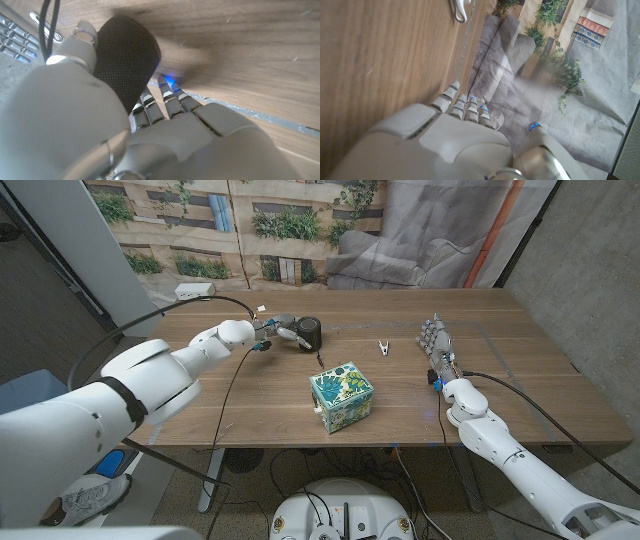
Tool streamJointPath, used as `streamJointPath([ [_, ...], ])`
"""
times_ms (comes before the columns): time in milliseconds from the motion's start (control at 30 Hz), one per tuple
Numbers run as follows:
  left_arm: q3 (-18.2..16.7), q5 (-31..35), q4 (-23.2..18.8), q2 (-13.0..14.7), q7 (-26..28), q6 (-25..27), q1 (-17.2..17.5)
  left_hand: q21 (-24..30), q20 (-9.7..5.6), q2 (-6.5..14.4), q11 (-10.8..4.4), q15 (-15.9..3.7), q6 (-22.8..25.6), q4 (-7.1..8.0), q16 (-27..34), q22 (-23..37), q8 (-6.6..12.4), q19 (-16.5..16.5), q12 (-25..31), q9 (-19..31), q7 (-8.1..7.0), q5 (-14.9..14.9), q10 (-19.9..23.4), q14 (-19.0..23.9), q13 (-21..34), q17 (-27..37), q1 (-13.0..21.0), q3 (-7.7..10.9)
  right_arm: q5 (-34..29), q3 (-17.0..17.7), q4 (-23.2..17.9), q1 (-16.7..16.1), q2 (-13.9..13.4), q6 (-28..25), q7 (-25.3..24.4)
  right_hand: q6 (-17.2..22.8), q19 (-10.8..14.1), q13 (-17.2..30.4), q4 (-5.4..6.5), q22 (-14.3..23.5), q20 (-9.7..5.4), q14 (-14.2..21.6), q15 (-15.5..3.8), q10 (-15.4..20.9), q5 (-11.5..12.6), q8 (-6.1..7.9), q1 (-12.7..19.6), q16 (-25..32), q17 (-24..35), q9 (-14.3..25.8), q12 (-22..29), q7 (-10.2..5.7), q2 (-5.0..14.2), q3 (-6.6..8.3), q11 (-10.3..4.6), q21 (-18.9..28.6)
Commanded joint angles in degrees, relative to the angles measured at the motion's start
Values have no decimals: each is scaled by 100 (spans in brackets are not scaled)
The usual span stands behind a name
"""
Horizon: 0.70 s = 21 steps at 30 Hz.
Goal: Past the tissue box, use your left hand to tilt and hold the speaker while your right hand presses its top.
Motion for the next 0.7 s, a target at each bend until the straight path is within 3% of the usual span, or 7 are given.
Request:
streamJointPath([
  [33, -105, -84, -2, -20, 313, -166, 129, 55, -543, 475, -185, -1006, 1170, 5, 72, 16, 72, 196, 142, -2, 16, 33, 690, 331, 52, 60, 384, -119, 31, -2, 69, 22, 18, 7, 54, -8, 15, 17, -43, 20, 47, 11, 55, -30, -1, 53, -37, 26, 12, 13, 21, -42, 17, 14, 17, 47],
  [400, -313, -166, -21, 48, 326, -575, 152, 54, -572, 556, -188, -1013, 1407, 16, 121, 19, 72, 311, 187, 5, 98, 33, 995, 624, 66, 78, 422, -233, 9, -36, 129, 99, 44, -15, 72, -3, 16, 17, -50, 20, 52, 9, 46, -30, -6, 54, -39, 31, -2, 14, 23, -46, 16, 11, 14, 50],
  [700, -655, -318, -122, 174, 242, -1139, 246, 131, -623, 647, -188, -1022, 1540, 26, 113, 35, 35, 625, 209, 15, 136, 39, 1236, 765, 79, 85, 444, -330, 45, -75, 156, 251, -53, -156, 299, 5, 15, 17, -53, 20, 53, 8, 50, -33, -11, 56, -45, 38, -14, 14, 24, -50, 19, 9, 7, 51],
])
